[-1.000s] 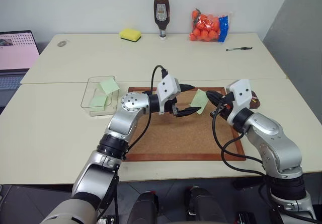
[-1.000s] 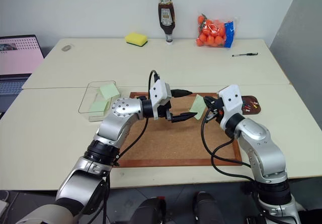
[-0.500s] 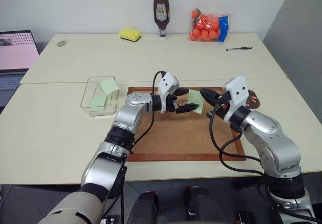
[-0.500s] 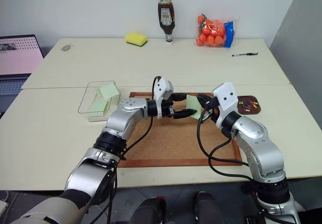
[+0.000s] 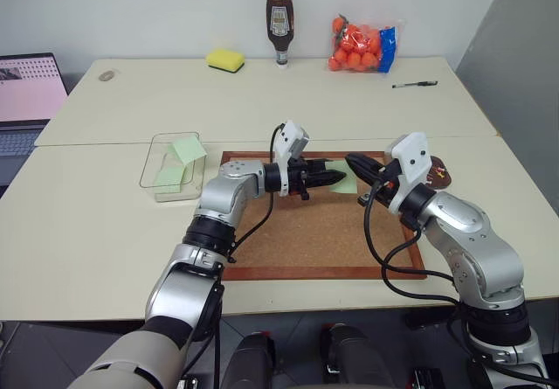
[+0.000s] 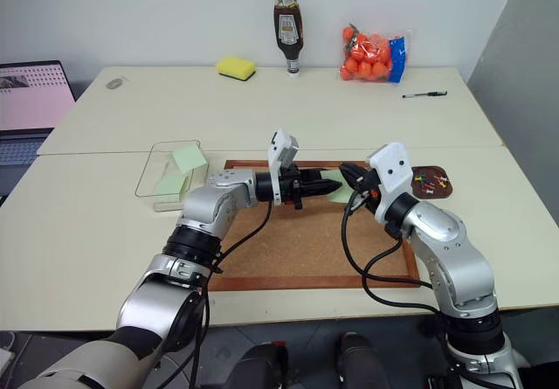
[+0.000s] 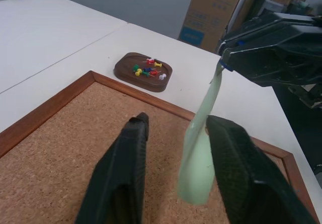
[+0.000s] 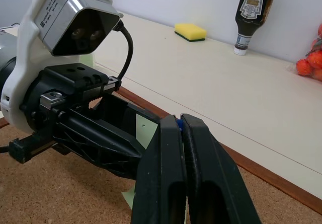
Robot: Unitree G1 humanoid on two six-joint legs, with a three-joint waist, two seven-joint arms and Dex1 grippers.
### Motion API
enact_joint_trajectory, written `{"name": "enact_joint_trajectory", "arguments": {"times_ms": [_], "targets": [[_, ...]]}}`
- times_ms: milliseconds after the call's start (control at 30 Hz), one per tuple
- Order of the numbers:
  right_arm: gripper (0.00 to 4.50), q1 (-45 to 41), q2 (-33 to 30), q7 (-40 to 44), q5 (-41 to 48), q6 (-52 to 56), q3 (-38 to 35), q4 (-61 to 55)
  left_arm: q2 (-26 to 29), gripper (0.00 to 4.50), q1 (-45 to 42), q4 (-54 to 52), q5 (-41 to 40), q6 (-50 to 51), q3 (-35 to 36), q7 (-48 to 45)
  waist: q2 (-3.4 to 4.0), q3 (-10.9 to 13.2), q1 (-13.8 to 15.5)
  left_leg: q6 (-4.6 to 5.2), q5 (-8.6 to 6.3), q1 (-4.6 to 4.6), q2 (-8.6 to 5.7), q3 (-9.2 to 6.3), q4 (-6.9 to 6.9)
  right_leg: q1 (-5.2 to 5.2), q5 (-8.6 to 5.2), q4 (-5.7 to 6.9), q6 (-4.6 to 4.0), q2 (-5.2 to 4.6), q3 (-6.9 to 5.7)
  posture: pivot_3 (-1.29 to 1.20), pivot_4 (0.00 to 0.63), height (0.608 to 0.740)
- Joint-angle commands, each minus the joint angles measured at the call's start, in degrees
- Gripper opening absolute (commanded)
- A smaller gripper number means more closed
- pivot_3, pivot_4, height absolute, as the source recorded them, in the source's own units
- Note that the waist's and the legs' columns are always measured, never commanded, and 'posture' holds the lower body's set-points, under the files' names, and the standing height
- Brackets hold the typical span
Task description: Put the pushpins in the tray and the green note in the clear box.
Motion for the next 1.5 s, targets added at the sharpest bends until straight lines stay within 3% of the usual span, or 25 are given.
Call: {"name": "enact_joint_trajectory", "arguments": {"times_ms": [33, 200, 533, 700, 933, 1267, 1500], "targets": [[0.0, -0.9, 0.1, 0.1, 0.8, -1.3, -0.3, -3.2, -0.2, 0.88, 0.2, -3.5, -1.2, 0.8, 0.3, -0.4, 0.0, 0.0, 0.0, 0.0, 0.0, 0.0, 0.0, 0.0, 0.0, 0.0, 0.0, 0.0, 0.0, 0.0, 0.0, 0.0, 0.15, 0.74], [0.0, -0.9, 0.9, -0.4, 1.6, -1.3, -1.1, -4.2, -0.8, 0.02, 0.4, -4.2, -1.7, 2.8, 1.3, 1.4, 0.0, 0.0, 0.0, 0.0, 0.0, 0.0, 0.0, 0.0, 0.01, 0.0, 0.0, 0.02, 0.0, 0.0, 0.0, 0.0, 0.15, 0.74], [0.0, -0.1, 1.7, -2.9, 5.1, 0.9, -4.4, -8.1, -1.3, 0.02, 1.3, -6.4, -3.4, 8.5, 2.7, 5.3, 0.0, 0.0, 0.0, 0.0, 0.0, 0.01, 0.0, -0.01, 0.03, 0.0, 0.0, 0.03, 0.0, -0.02, 0.0, 0.0, 0.15, 0.74], [0.0, 2.1, -1.0, -6.0, 3.1, 1.7, -10.0, -5.3, 0.9, 0.02, 3.8, -11.3, -1.8, 7.2, 2.2, 7.3, 0.0, 0.0, 0.1, 0.0, 0.0, 0.01, 0.0, -0.02, 0.03, 0.01, 0.0, 0.04, 0.0, -0.07, 0.01, 0.0, 0.15, 0.74], [0.0, 0.6, -5.1, -9.3, -4.7, -4.8, -12.1, 13.4, 4.0, 0.02, 6.8, -19.3, 0.5, 3.8, 1.5, 10.1, 0.0, 0.0, 0.2, 0.0, 0.0, 0.12, -0.01, 0.07, 0.03, 0.06, 0.01, 0.08, -0.02, -0.15, 0.07, 0.0, 0.15, 0.74], [0.0, -10.8, -6.4, -9.6, -8.6, -15.1, -12.8, 44.5, 5.6, 0.02, 8.2, -22.7, 1.1, 2.6, 0.5, 10.9, 0.01, 0.0, -0.1, 0.0, 0.0, 0.2, 0.01, 0.2, 0.0, 0.11, 0.02, 0.06, -0.02, -0.05, 0.18, 0.0, 0.15, 0.74], [1.52, -15.1, -6.4, -9.9, -8.5, -18.9, -13.8, 53.4, 5.8, 0.0, 8.4, -22.9, 1.1, 2.3, 0.4, 11.3, 0.01, 0.0, -0.1, 0.0, 0.0, 0.17, -0.02, 0.21, 0.0, 0.1, 0.02, 0.05, -0.02, -0.06, 0.19, 0.0, 0.15, 0.74]]}}
